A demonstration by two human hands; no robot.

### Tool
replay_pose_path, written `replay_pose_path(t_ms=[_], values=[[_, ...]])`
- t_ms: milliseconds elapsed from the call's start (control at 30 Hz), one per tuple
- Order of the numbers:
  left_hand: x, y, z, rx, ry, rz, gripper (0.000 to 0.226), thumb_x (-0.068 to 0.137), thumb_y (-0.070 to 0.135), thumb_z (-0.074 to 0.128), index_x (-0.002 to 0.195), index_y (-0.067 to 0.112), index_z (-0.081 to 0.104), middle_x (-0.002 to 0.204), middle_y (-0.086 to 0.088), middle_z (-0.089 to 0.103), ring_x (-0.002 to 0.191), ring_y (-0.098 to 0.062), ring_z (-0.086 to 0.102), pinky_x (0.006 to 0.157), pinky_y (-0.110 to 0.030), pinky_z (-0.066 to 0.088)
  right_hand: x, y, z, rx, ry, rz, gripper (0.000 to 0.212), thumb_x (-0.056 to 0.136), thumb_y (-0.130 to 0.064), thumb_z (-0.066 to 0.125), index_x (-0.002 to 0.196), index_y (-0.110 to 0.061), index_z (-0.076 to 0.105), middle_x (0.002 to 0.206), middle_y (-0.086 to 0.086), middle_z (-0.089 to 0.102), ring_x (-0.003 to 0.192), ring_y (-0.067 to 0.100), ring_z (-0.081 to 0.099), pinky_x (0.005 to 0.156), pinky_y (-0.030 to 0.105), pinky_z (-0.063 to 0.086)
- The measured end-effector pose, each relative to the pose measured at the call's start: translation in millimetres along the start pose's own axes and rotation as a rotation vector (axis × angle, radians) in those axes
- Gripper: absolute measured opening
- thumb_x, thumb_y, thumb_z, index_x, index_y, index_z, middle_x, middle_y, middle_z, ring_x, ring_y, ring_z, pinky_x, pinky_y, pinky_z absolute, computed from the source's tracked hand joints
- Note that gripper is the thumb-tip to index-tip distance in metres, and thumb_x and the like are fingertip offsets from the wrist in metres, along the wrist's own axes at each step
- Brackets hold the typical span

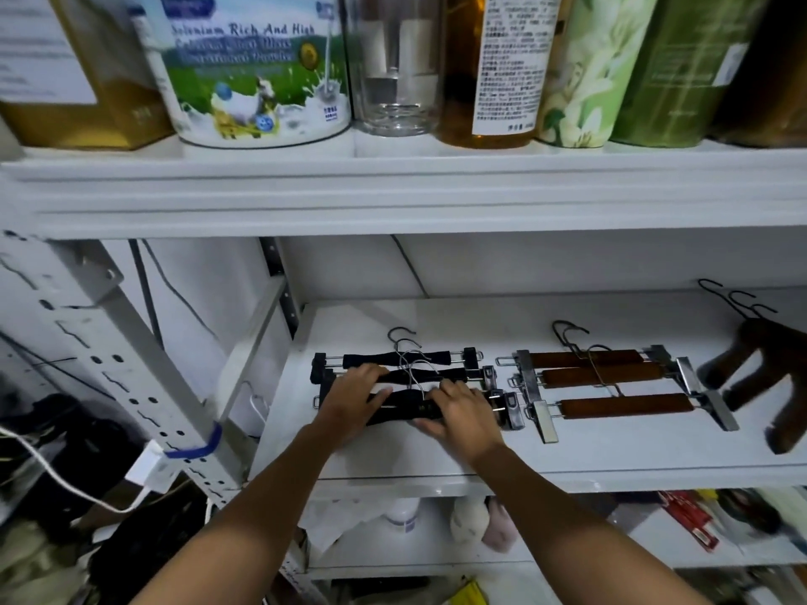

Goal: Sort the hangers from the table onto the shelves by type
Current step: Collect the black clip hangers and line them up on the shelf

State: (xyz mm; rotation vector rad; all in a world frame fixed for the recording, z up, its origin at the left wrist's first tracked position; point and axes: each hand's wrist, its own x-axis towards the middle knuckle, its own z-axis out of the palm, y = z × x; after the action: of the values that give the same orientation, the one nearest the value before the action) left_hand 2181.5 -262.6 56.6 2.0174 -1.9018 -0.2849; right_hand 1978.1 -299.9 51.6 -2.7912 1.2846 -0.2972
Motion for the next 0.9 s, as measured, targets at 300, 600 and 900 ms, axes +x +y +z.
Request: replay_pose_path(t_ms=[300,600,900], values=[[-21,-10,31,0.263,-0.120,-0.102,0.056,0.102,0.043,0.019,0.152,0.022,0.004,0.161,0.004,0.001,0.148,-0.015,-0.002,0.119,-0.035,-0.002,2,-14,15,0.013,0.018,0.041,0.068,0.083,-0.068,0.050,0.128,-0.017,0.048,0.138,0.005,0.039,0.124,0.024,0.035,0.107,0.037,0.029],[-16,-10,29,0.270,-0.163,-0.105,0.056,0.102,0.041,0.016,0.151,0.021,-0.002,0.160,0.004,-0.004,0.148,-0.015,-0.007,0.119,-0.033,-0.001,18,-17,23,-0.107,-0.213,0.151,0.096,0.083,-0.079,0.015,0.153,-0.017,-0.006,0.159,0.020,-0.009,0.146,0.033,-0.015,0.117,0.045,-0.009],[2,-21,31,0.254,-0.152,-0.076,0.055,0.103,0.040,0.016,0.151,0.022,-0.002,0.160,0.004,-0.003,0.148,-0.015,-0.007,0.119,-0.033,-0.002,34,-15,27,-0.118,-0.229,0.177,0.095,0.083,-0.080,0.015,0.153,-0.019,-0.008,0.159,0.020,-0.008,0.147,0.033,-0.012,0.117,0.045,-0.008]])
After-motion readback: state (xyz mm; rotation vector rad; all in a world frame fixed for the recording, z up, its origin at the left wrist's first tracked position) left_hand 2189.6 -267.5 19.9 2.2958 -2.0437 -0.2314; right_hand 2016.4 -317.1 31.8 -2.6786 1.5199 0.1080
